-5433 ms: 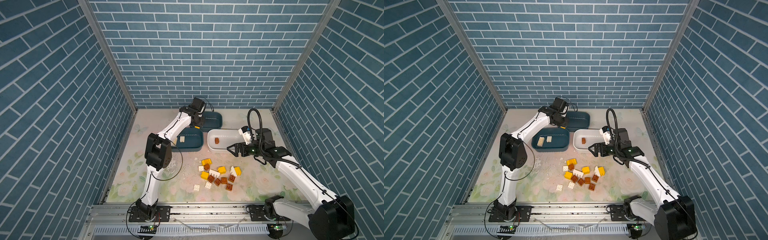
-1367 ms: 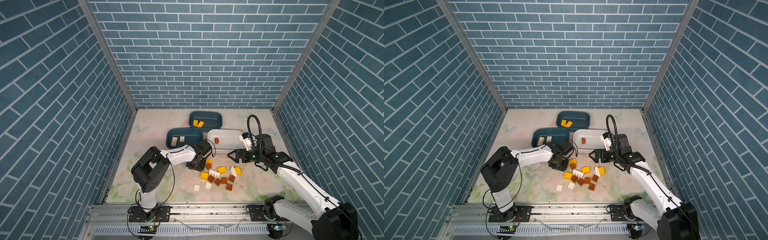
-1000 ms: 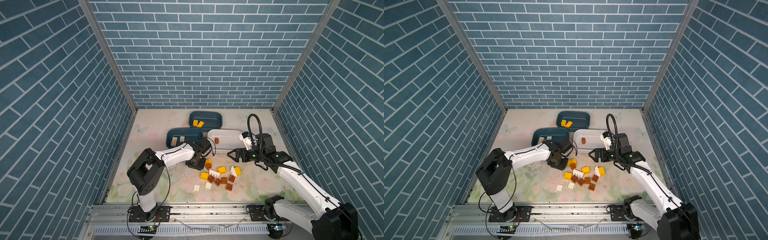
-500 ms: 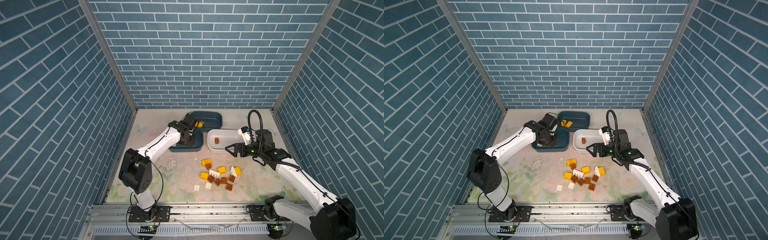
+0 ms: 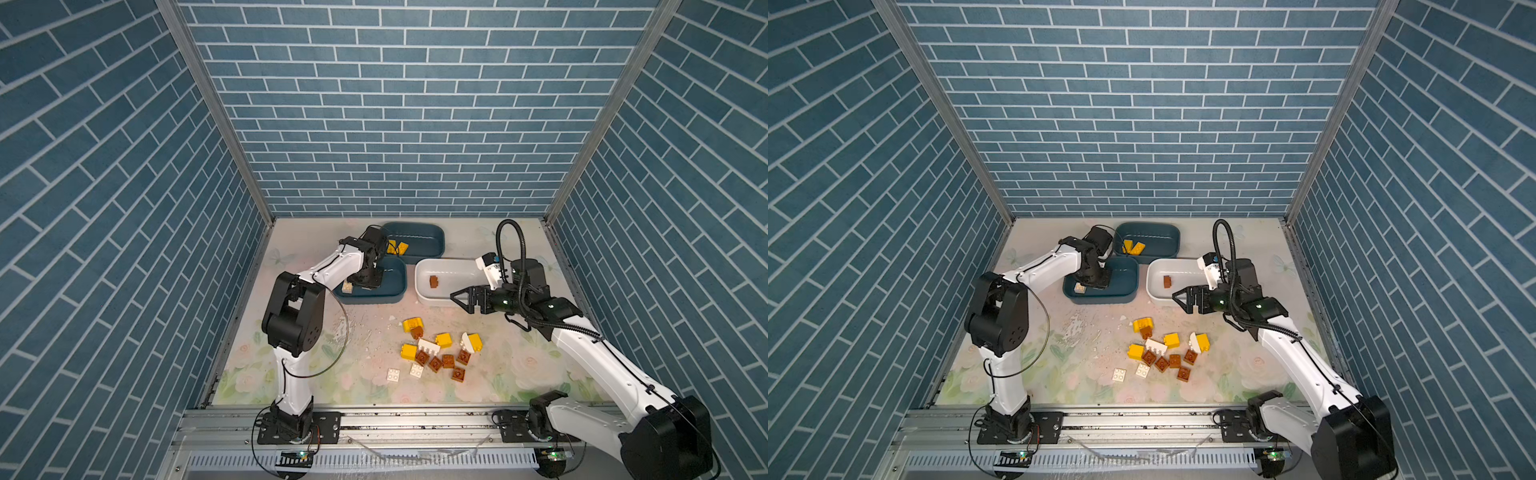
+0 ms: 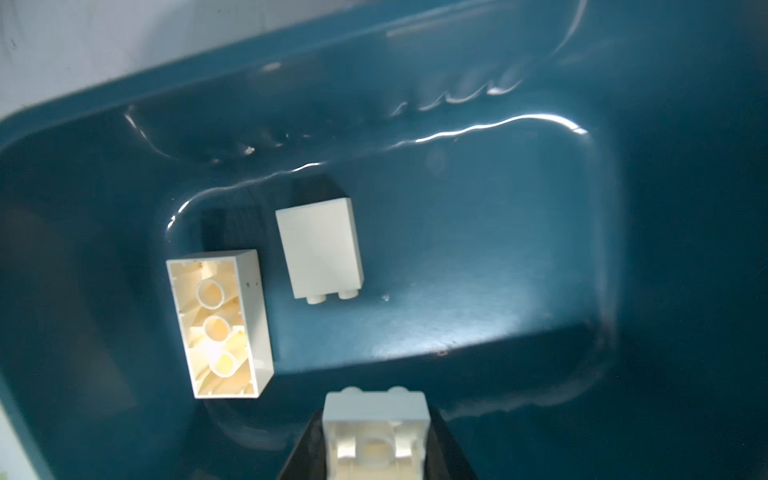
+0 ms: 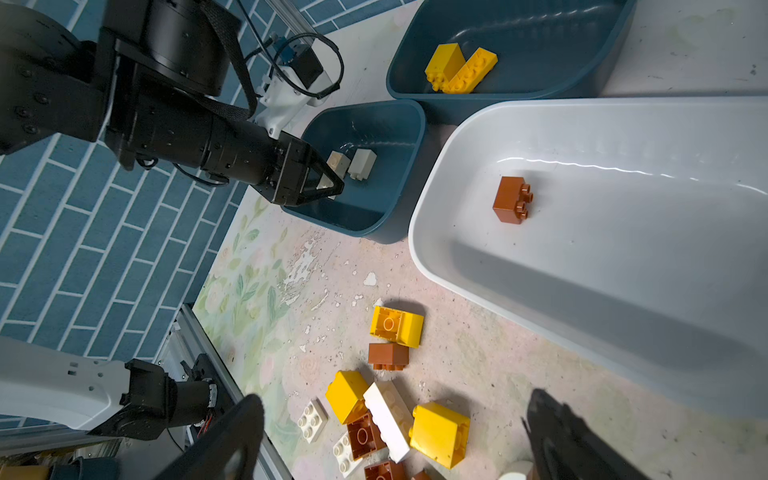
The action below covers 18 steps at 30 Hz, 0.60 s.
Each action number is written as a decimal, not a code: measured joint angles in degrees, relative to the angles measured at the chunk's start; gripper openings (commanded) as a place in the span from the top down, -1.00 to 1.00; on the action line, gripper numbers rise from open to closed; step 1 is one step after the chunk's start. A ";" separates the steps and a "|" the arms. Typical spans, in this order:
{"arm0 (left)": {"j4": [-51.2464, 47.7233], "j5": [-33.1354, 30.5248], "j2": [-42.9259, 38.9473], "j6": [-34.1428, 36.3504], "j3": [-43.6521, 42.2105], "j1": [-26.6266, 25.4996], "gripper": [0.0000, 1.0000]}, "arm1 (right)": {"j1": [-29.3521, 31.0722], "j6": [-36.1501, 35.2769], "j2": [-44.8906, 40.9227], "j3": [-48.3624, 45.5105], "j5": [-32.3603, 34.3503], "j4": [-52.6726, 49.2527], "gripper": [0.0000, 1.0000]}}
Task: Sort the legos into containers by color
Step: 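Carry the white brick with the left gripper into the nearer teal tub, release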
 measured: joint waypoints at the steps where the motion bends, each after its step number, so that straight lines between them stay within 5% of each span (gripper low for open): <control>1: -0.17 -0.35 0.26 0.09 0.00 0.24 0.29 | 0.00 0.00 0.00 0.00 0.02 -0.07 -0.97; 9: -1.77 -2.25 0.37 0.33 0.28 1.36 -0.15 | 0.00 -0.04 -0.02 0.00 0.00 -0.90 -0.97; 18: -4.70 0.98 -4.57 -0.07 -0.11 1.40 -0.30 | 0.00 -0.39 0.00 0.00 0.02 -1.73 -0.96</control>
